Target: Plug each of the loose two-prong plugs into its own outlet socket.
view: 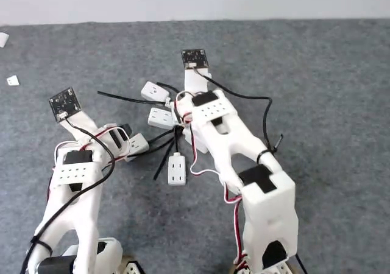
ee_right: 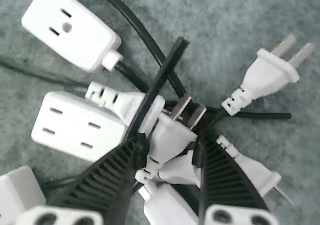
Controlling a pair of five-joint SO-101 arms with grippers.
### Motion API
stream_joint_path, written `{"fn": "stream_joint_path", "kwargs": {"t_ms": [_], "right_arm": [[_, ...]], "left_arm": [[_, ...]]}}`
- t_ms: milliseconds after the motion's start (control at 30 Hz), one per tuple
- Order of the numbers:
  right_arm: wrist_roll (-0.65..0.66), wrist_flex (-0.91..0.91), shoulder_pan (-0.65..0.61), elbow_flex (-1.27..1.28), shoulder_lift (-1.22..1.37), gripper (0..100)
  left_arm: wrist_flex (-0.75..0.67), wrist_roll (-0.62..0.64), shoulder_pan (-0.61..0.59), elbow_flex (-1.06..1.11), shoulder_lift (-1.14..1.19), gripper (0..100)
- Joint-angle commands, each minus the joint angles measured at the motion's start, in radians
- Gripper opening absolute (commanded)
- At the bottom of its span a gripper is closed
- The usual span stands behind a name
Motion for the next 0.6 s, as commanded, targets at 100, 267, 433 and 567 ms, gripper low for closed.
{"fn": "stream_joint_path", "kwargs": {"t_ms": [100,267,433,567], "right_arm": [[-0.011,0.119,-0.015,-0.173,0.073,14.3],[-0.011,0.182,-0.016,-0.244,0.119,13.6],[-0.011,0.203,-0.015,-0.273,0.134,2.2],[-0.009,0.203,-0.013,-0.273,0.134,0.9]], "left_arm": [[-0.029,-0.049,0.005,-0.01,-0.029,25],[-0.029,-0.051,0.005,-0.01,-0.029,25],[-0.029,-0.051,0.005,-0.008,-0.029,25],[-0.029,-0.051,0.005,-0.008,-0.029,25]]}}
